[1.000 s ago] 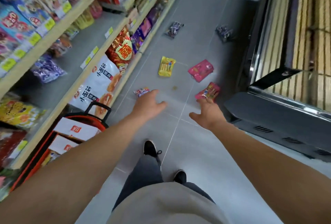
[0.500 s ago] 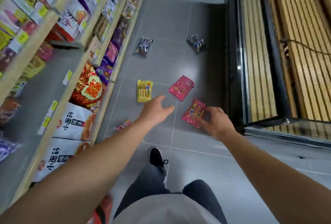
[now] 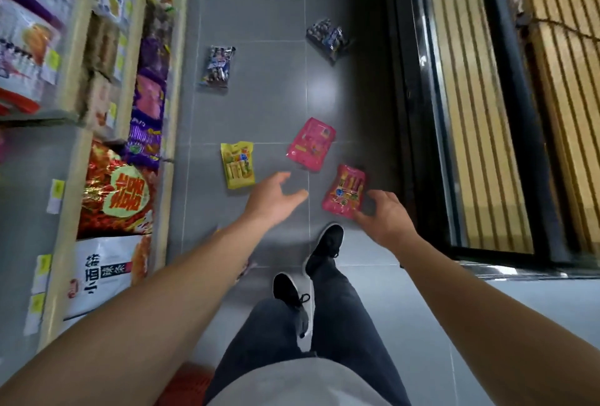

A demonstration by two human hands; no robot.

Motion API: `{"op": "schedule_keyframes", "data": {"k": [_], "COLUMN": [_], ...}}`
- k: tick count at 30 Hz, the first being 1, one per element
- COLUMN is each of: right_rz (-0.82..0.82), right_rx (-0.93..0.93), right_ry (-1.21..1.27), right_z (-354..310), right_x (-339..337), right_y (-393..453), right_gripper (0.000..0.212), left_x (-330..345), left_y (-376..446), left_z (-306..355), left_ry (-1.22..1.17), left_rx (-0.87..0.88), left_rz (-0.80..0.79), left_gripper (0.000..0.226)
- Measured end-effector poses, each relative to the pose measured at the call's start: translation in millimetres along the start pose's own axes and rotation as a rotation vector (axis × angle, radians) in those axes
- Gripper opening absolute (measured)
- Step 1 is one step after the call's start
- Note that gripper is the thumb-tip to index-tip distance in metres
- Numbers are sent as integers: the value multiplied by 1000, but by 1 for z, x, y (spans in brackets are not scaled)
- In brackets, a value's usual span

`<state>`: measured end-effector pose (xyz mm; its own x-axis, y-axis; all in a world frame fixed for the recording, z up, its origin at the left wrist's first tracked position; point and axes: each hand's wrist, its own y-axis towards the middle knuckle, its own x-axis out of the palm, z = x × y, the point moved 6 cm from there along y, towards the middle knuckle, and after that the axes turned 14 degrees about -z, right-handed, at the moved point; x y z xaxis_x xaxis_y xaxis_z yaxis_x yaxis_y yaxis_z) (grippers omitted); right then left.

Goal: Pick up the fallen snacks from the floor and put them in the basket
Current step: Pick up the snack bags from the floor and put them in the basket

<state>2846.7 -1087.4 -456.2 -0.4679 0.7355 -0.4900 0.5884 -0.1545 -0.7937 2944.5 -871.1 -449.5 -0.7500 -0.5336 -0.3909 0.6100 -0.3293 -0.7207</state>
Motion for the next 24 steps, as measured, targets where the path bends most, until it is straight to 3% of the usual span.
{"op": "schedule_keyframes", "data": {"k": [3, 8, 13, 19, 24], "right_rz": [-23, -118, -120, -87, -36], "right_rx": [31, 80, 118, 144, 259], "right_ry": [31, 66, 145, 306, 432], "right_z": [10, 39, 42, 75, 139], "right_x": [-1, 19, 31, 66, 115], "right_y": [48, 149, 217, 323, 425], "right_gripper": [47, 69, 73, 43, 40], "left_x": [1, 11, 31, 80, 143], "left_y": [40, 122, 200, 309, 411], "left_z": [0, -7, -34, -90, -140], "left_ry": [-53, -54, -62, -100, -75], "left_rx": [-38, -106, -165, -169, -149], "left_rz": [-18, -46, -106, -190, -278], "left_gripper": [67, 68, 67, 67, 63]}}
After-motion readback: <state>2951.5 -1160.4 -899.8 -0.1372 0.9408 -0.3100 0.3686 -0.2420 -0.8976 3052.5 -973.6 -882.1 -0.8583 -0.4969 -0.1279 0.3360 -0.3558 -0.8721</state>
